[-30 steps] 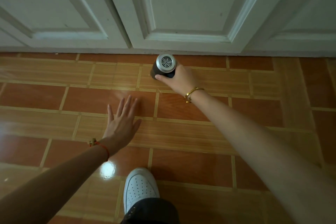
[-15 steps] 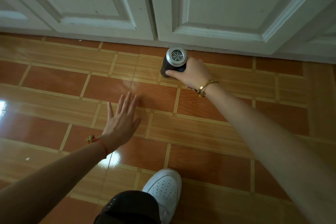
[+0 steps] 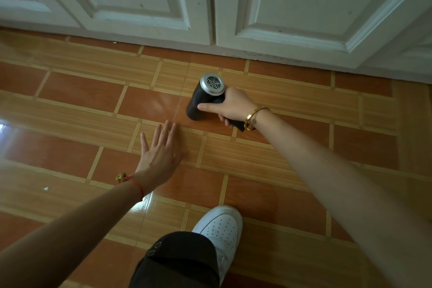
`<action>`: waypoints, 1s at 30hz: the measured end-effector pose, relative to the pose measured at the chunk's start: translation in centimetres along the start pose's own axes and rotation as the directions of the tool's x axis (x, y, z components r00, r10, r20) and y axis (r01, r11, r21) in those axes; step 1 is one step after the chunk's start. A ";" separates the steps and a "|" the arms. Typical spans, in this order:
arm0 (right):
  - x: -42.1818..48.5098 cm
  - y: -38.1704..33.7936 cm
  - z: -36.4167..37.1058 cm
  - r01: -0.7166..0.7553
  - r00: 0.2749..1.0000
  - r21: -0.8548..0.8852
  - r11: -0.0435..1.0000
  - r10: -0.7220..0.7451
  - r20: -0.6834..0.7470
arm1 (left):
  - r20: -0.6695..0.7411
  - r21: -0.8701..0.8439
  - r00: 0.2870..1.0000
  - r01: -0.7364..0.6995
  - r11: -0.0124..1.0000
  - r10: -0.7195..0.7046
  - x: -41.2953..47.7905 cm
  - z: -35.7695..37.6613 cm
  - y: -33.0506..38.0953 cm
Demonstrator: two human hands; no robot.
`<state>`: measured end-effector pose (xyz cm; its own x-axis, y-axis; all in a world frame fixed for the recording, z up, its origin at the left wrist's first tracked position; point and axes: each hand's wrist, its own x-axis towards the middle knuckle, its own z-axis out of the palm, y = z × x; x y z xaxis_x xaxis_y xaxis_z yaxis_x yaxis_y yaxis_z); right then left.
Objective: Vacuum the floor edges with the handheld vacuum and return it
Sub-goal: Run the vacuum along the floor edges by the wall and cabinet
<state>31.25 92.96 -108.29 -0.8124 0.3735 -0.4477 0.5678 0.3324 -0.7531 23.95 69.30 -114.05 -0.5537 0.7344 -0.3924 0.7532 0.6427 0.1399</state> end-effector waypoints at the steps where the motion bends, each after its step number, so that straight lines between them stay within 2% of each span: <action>1: 0.1 -0.2 -0.1 -0.005 1.000 -0.016 1.000 0.006 0.024 | -0.001 -0.010 1.000 0.007 1.000 -0.007 -0.2 0.1 -0.2; 3: 0.3 -0.5 -0.4 -0.010 0.999 -0.038 0.999 0.012 0.042 | 0.003 -0.028 1.000 0.024 0.999 -0.024 -0.6 0.2 -0.6; 8: 0.2 -0.8 0.3 0.032 0.995 -0.171 0.985 -0.048 -0.086 | 0.013 -0.030 0.999 0.045 0.999 -0.045 -1.0 0.4 -1.4; 12: -0.4 -1.2 0.6 0.047 0.998 -0.168 0.985 -0.039 0.048 | 0.006 -0.026 0.999 0.046 0.999 -0.046 -1.0 0.2 -1.4; 14: -0.9 -1.1 0.6 0.030 0.998 -0.165 0.986 -0.021 0.055 | 0.002 -0.016 0.999 0.035 0.999 -0.035 -0.9 0.1 -1.3; 20: -3.0 0.9 -2.1 -0.012 0.990 -0.294 0.956 -0.029 -0.135 | 0.006 0.026 1.000 -0.025 0.999 0.025 -0.6 0.0 0.0; 26: -6.4 4.2 -5.1 -0.145 0.989 -0.132 0.981 0.141 -0.034 | 0.001 0.038 0.993 -0.118 0.992 0.118 0.5 0.0 3.1; 30: -8.9 6.2 -5.8 -0.179 0.980 -0.115 0.977 0.166 -0.111 | 0.001 0.069 0.981 -0.194 0.979 0.194 1.3 0.0 5.3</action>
<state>42.72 96.71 -106.20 -0.6868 0.5174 -0.5105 0.7155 0.3571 -0.6005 27.25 73.69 -113.83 -0.3968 0.8451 -0.3582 0.8690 0.4715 0.1498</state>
